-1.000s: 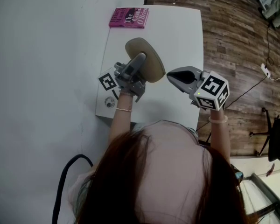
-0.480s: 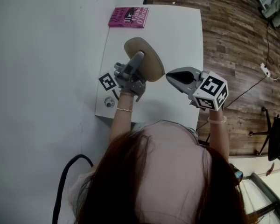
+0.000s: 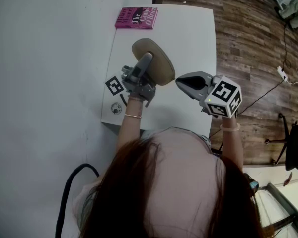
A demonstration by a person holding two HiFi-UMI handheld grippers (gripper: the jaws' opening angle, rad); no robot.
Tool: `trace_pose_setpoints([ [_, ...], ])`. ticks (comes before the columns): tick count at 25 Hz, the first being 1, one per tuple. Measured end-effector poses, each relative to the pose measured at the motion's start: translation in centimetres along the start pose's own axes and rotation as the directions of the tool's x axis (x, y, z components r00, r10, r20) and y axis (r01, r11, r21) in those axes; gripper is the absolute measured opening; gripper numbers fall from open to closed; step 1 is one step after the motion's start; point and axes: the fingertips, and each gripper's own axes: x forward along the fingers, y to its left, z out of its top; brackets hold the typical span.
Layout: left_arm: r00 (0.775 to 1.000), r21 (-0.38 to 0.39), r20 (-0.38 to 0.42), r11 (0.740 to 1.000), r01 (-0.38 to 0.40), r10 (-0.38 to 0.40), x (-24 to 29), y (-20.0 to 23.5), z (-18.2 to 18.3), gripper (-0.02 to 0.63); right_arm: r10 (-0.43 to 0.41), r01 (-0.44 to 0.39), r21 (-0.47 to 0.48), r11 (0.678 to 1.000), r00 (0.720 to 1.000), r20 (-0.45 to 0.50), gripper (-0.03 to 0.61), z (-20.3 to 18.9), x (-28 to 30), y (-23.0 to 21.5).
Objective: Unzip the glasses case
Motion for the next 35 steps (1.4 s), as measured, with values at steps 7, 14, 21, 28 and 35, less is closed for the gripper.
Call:
trace_pose_setpoints([
  [7, 0.999, -0.009, 0.039, 1.000, -0.007, 0.007, 0.0, 0.0, 0.4, 0.301, 0.003, -0.003, 0.008, 1.000, 1.000, 0.010, 0.006, 0.0, 0.2, 0.2],
  [14, 0.997, -0.012, 0.072, 1.000, -0.026, 0.027, 0.1, 0.2, 0.8, 0.301, 0.005, -0.006, 0.026, 1.000, 1.000, 0.017, 0.006, 0.0, 0.4, 0.1],
  [21, 0.990, -0.041, 0.130, 0.998, -0.046, 0.051, -0.3, 0.5, 1.1, 0.301, 0.016, -0.016, 0.035, 0.999, 1.000, 0.021, 0.005, -0.2, 0.8, 0.6],
  [28, 0.983, -0.056, 0.170, 0.997, -0.053, 0.062, -0.6, 0.6, 1.4, 0.301, 0.029, -0.030, 0.044, 0.999, 0.999, 0.017, 0.006, -0.3, 1.2, 1.0],
  [35, 0.976, -0.071, 0.202, 0.995, -0.067, 0.080, -0.9, 1.0, 1.6, 0.301, 0.036, -0.037, 0.047, 0.998, 0.999, 0.011, 0.006, -0.5, 1.6, 1.1],
])
